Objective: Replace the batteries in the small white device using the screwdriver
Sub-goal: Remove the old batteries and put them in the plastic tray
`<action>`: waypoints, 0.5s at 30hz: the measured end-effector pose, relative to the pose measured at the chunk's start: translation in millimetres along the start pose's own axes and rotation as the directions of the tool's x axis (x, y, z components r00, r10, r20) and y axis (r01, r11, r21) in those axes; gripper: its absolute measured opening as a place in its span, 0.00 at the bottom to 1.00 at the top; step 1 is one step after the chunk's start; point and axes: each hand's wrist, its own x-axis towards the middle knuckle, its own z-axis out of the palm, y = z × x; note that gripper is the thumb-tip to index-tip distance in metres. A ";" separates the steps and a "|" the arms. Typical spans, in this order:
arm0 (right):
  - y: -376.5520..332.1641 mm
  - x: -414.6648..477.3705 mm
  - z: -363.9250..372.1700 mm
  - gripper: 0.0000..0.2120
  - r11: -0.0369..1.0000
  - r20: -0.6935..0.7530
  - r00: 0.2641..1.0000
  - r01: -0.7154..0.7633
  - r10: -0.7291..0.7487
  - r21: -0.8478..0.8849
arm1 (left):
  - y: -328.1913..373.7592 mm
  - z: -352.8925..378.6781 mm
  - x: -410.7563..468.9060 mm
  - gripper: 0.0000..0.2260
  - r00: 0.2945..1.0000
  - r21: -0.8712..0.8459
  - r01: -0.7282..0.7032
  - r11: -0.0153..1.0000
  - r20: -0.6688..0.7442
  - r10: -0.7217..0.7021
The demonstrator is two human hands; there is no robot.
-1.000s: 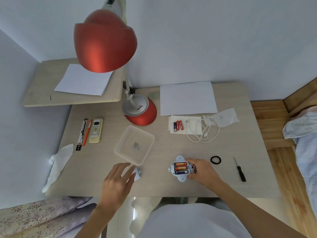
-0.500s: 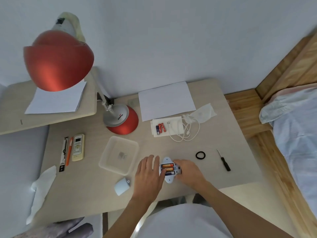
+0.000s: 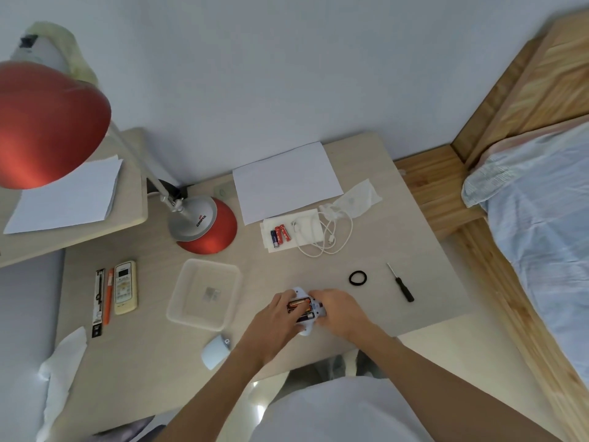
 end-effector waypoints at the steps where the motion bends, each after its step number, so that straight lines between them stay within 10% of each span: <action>1: 0.6 0.2 0.0 0.12 1.000 0.001 1.000 0.006 -0.006 0.004 | -2.8 -5.0 1.3 0.24 1.000 -0.009 -0.024 1.000 0.015 0.024; 15: 7.0 2.8 -0.5 0.20 0.996 0.009 0.998 0.066 -0.066 -0.053 | -28.6 -34.0 29.9 0.32 0.977 0.028 -0.167 0.985 0.136 0.162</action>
